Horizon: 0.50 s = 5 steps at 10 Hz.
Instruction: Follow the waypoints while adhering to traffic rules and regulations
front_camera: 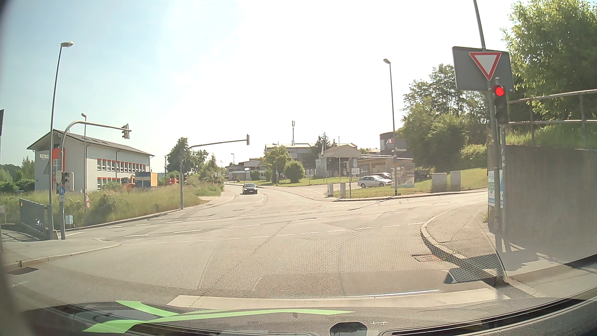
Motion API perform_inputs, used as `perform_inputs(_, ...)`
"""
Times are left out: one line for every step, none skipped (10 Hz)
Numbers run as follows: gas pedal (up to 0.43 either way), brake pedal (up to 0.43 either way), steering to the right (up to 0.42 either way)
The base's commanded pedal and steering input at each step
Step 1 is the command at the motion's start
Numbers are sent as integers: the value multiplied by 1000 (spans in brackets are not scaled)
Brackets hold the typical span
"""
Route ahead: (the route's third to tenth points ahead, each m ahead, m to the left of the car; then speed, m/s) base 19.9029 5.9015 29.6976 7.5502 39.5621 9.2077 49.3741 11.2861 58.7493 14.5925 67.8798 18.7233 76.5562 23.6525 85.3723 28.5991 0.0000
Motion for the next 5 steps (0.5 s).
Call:
perform_inputs(0, 213, 5)
perform_inputs(0, 213, 5)
perform_inputs(0, 213, 5)
perform_inputs(0, 213, 6)
perform_inputs(0, 213, 6)
